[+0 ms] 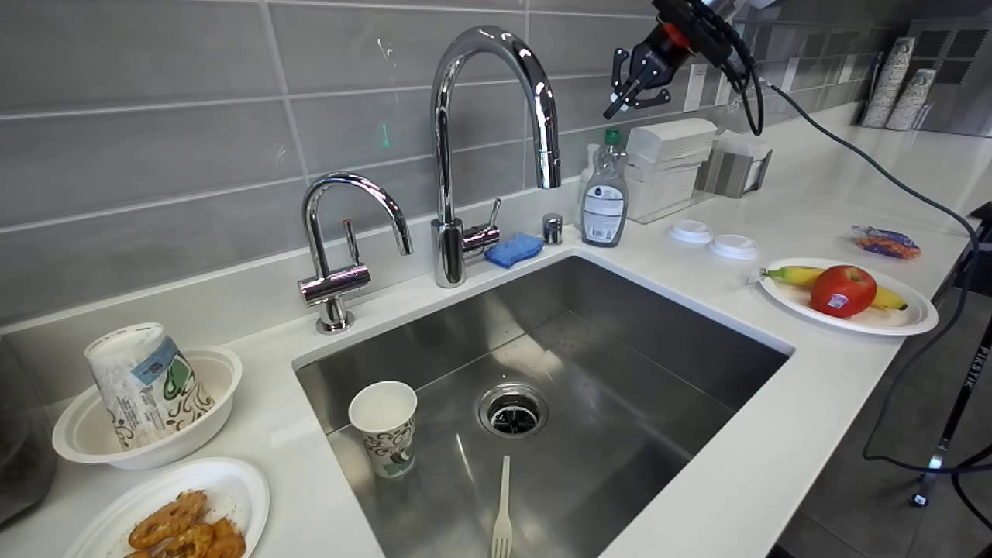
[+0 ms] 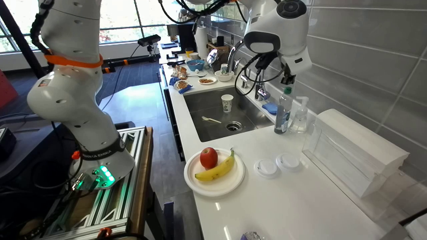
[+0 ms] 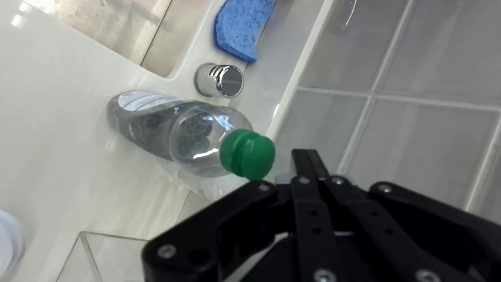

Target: Open the soap bottle

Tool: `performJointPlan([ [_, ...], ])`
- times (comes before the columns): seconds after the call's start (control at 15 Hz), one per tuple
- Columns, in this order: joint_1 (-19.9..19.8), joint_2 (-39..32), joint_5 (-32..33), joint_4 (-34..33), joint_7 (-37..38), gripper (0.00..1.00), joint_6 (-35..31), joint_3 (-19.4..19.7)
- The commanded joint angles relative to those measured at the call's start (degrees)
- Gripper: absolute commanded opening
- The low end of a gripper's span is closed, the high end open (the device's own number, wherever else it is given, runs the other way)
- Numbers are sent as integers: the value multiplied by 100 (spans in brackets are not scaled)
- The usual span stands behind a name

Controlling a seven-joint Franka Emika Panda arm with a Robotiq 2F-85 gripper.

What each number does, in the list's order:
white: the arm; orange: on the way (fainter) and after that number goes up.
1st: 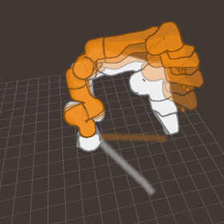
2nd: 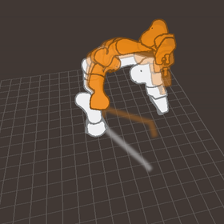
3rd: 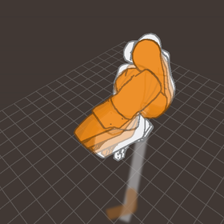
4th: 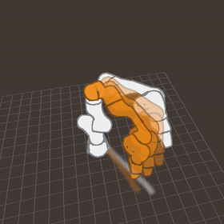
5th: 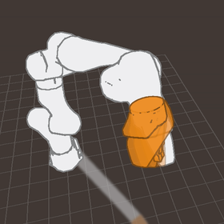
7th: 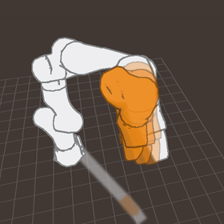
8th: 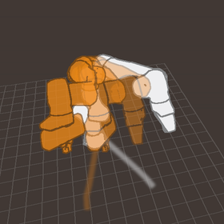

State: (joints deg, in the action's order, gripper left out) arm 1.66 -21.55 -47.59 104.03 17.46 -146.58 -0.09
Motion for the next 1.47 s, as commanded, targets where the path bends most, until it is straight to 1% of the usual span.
performJointPlan([
  [0.0, 39, 205, 263, 218, 331, 1, 10, 13],
  [0.07, 27, 223, 238, 222, 354, 1, 21, -8],
  [0.13, -14, 256, 145, 230, 387, 28, 122, -45],
  [0.2, -110, 294, -103, 216, 305, 29, 243, -132],
  [0.27, -253, 359, -487, 213, 128, 34, 395, -244],
  [0.33, -347, 435, -814, 253, 50, 43, 502, -290],
  [0.47, -469, 580, -1391, 354, -153, 56, 687, -279],
  [0.67, -668, 755, -2186, 537, -801, 80, 1029, -191],
  [0.87, -805, 765, -2849, 708, -1377, 99, 1383, -69],
  [1.07, -864, 633, -3420, 818, -2095, 100, 1666, 30],
  [1.2, -852, 517, -3735, 859, -2504, 100, 1730, 79],
  [1.4, -765, 298, -4015, 799, -3121, 100, 1588, 93],
])
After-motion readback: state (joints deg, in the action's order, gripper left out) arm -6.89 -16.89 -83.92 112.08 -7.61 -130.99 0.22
